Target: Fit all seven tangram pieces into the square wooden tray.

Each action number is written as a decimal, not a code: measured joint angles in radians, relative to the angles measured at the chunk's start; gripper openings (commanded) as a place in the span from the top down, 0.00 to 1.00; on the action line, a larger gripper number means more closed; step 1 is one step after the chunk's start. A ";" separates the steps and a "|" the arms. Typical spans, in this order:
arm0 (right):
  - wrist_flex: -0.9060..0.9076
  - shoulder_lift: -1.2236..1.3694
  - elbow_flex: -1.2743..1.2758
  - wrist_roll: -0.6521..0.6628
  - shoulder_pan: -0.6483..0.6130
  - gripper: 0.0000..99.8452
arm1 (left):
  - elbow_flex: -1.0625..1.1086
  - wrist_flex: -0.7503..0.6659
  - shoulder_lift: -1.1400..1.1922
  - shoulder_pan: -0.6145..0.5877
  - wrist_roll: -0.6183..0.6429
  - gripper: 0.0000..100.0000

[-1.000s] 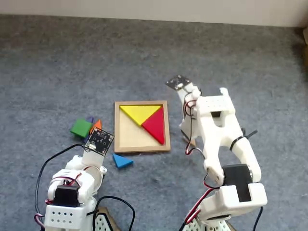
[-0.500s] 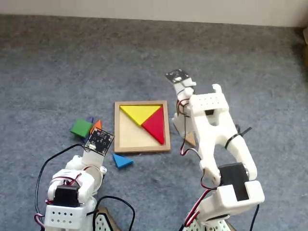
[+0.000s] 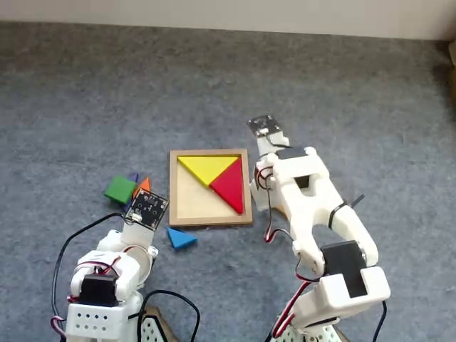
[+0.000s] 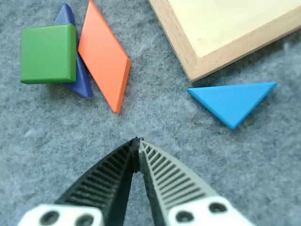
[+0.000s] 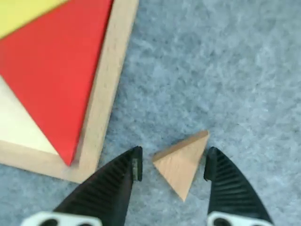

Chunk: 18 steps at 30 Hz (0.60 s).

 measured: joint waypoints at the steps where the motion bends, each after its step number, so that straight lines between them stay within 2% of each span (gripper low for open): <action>1: -0.003 0.000 0.000 0.000 0.000 0.78 | 0.000 0.000 0.000 0.000 0.000 0.99; 6: -0.008 0.000 0.006 -0.002 0.000 0.79 | 0.000 0.000 0.000 0.000 0.000 0.99; 11: -0.014 0.000 0.006 -0.002 0.000 0.84 | 0.000 0.000 0.000 0.000 0.000 0.99; 18: -0.063 -0.002 0.037 -0.002 0.002 0.84 | 0.000 0.000 0.000 0.000 0.000 0.99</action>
